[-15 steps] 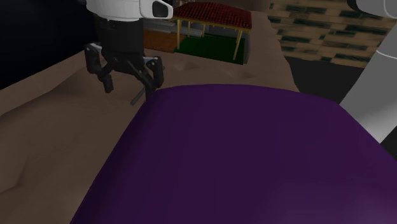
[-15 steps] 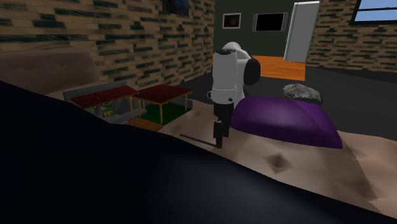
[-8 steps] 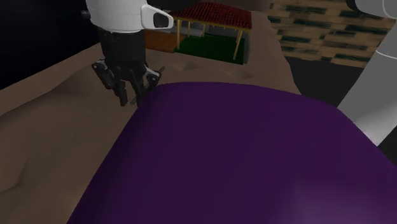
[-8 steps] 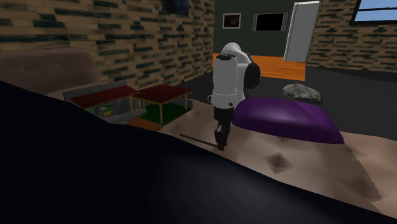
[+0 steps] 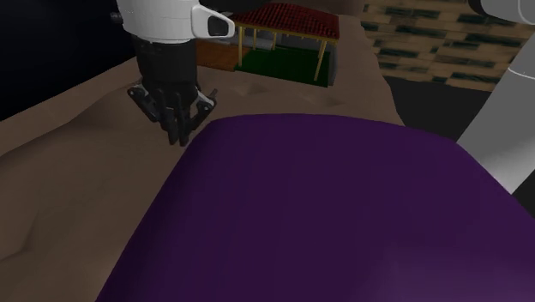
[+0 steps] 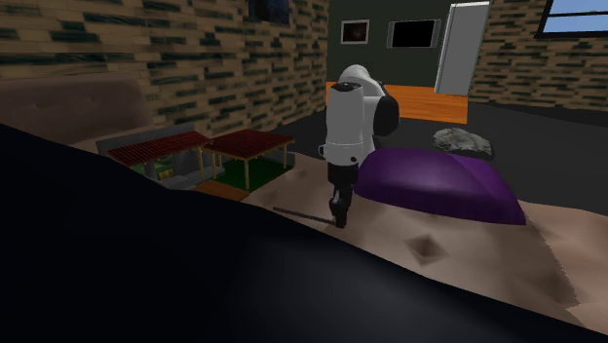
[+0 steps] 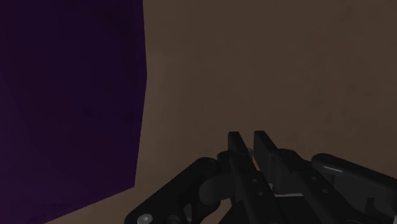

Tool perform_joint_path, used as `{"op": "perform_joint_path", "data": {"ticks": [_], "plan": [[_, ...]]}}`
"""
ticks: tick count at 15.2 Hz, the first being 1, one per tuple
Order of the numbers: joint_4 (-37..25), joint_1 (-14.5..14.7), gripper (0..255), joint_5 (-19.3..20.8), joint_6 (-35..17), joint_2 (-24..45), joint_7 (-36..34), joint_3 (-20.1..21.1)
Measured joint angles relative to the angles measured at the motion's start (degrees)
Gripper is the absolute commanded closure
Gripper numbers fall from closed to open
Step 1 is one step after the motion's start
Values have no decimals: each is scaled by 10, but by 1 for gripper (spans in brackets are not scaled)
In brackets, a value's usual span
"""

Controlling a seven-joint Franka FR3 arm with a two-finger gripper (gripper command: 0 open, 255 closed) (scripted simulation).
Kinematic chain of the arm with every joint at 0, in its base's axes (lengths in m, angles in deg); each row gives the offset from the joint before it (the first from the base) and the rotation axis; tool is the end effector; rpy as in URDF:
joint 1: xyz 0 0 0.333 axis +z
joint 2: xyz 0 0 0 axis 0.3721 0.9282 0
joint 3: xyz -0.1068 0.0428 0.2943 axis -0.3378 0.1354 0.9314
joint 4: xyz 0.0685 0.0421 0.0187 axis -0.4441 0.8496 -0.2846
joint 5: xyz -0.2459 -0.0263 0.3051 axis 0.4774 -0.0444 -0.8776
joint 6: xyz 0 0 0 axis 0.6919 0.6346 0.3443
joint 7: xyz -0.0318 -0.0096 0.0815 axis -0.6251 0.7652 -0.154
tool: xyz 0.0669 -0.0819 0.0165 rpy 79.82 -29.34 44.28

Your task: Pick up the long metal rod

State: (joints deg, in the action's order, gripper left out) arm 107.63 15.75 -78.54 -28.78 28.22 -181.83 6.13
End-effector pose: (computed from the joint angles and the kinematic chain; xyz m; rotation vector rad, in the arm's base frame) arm 0.3928 0.4469 0.5503 -2.7528 1.2621 0.0161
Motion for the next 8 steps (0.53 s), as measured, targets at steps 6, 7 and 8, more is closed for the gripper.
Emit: {"op": "perform_joint_path", "data": {"ticks": [6, 7, 8], "plan": [[-44, 5, 255, 5, 31, 8, -4, 1], [-52, 6, 255, 6, 39, 10, -4, 1], [-59, 6, 255, 6, 46, 9, -4, 1]]}}
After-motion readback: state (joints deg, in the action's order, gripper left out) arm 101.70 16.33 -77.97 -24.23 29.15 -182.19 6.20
